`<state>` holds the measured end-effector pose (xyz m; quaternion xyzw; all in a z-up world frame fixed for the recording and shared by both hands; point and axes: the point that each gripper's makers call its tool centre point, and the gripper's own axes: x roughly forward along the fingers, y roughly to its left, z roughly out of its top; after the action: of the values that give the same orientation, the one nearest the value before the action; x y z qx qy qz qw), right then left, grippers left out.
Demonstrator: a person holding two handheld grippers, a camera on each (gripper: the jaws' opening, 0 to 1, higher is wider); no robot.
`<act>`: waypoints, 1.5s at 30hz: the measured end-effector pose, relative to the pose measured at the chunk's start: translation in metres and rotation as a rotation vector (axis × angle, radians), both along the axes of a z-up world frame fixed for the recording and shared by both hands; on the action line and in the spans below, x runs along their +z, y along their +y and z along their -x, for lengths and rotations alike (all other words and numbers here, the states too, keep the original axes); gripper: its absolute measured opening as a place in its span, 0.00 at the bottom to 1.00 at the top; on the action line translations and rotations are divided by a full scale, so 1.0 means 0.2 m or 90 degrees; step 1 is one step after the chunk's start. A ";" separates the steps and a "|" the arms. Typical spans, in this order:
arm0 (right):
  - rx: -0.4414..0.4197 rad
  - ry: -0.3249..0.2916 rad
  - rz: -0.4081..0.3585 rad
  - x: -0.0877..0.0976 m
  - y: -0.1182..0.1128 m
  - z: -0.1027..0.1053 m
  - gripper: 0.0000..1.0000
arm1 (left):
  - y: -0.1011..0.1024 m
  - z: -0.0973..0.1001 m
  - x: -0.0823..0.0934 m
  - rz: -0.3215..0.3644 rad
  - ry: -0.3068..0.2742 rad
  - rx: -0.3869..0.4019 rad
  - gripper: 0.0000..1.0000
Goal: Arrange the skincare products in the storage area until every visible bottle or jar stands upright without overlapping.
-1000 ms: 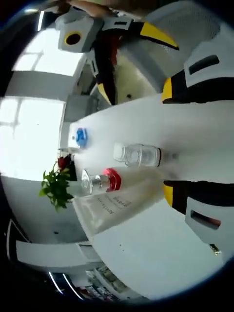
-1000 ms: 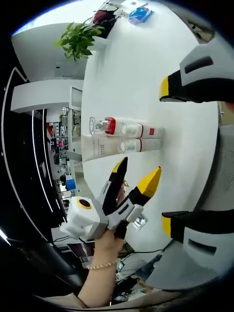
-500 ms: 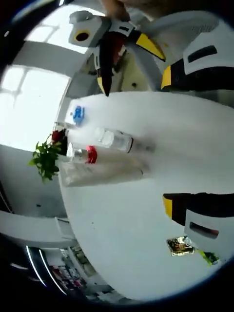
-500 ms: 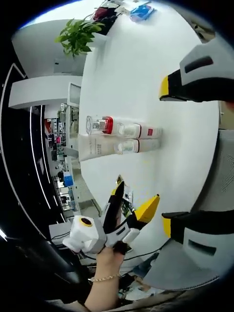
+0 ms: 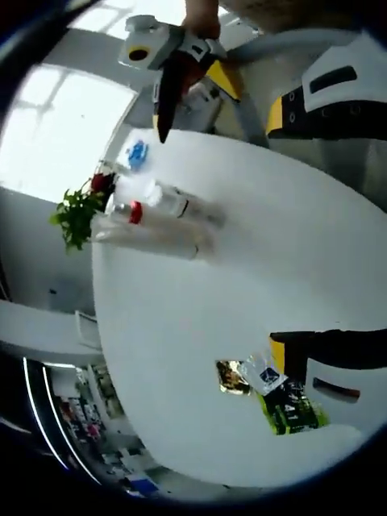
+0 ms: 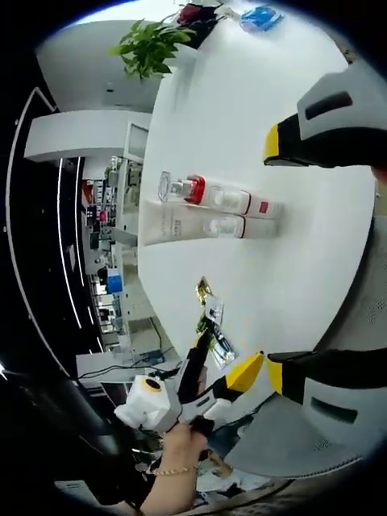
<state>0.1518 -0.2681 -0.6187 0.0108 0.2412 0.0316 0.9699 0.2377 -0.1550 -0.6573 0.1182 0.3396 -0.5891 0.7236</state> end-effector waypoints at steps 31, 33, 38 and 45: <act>0.038 0.015 -0.012 -0.06 0.08 -0.01 0.93 | 0.54 0.02 -0.01 -0.003 0.018 0.224 0.97; 0.039 0.017 -0.011 -0.06 0.08 -0.01 0.93 | 0.57 0.01 -0.02 -0.008 0.015 0.232 0.96; 0.042 0.020 -0.008 -0.07 0.08 -0.01 0.93 | 0.56 -0.01 0.00 0.003 0.010 0.245 0.96; 0.045 0.023 -0.008 -0.07 0.09 -0.01 0.92 | 0.56 -0.01 0.00 0.001 0.014 0.247 0.96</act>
<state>0.1541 -0.2505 -0.6327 0.0090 0.2584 0.0672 0.9637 0.2405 -0.0420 -0.6574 0.0433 0.3632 -0.4403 0.8200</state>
